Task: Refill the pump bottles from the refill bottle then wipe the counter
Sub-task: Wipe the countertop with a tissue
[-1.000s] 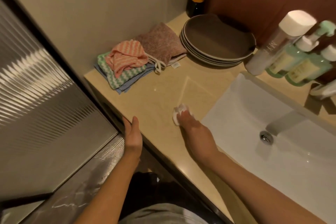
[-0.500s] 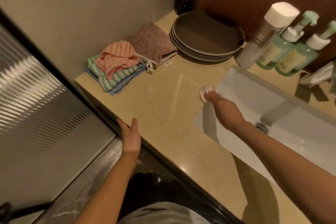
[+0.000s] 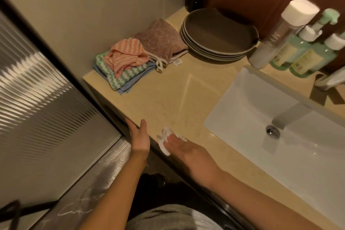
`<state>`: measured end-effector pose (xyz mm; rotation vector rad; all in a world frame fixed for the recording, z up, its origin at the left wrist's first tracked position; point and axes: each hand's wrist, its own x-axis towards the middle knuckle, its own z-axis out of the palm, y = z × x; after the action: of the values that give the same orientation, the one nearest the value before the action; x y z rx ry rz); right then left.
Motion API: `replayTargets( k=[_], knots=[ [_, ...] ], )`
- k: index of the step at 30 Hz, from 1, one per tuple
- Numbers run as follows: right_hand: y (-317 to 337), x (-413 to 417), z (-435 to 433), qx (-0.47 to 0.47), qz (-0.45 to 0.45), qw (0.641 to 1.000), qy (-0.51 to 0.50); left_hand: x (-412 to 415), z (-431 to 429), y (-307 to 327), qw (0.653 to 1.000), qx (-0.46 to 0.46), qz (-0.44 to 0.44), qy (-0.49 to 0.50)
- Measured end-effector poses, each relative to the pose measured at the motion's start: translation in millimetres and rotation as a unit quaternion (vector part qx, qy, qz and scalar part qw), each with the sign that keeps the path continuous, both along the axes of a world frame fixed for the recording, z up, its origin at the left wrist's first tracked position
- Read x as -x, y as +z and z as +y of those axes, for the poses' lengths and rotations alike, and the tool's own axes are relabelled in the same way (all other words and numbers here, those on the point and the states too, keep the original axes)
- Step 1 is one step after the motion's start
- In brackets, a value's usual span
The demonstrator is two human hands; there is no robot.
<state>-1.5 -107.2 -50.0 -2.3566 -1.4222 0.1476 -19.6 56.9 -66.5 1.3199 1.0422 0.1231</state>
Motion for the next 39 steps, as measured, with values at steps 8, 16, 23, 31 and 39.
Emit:
replayTargets(
  k=[8,16,23,31,39],
  knots=[
    [5,-76,-48,0.019,-0.02,1.0,0.011,3,3,6,1.0,0.026,-0.002,0.003],
    [21,-128,20,0.055,0.052,0.94,-0.334,9,9,13,0.999,0.034,-0.013,0.014],
    [-5,-51,68,0.043,0.031,0.99,-0.133,7,8,14,0.999,0.036,-0.013,0.038],
    [-4,-60,7,0.063,0.014,0.987,0.147,1,15,10,0.998,0.021,-0.013,0.063],
    [31,-143,0,0.125,0.039,0.985,-0.113,6,27,6,0.995,0.015,-0.048,0.091]
  ],
)
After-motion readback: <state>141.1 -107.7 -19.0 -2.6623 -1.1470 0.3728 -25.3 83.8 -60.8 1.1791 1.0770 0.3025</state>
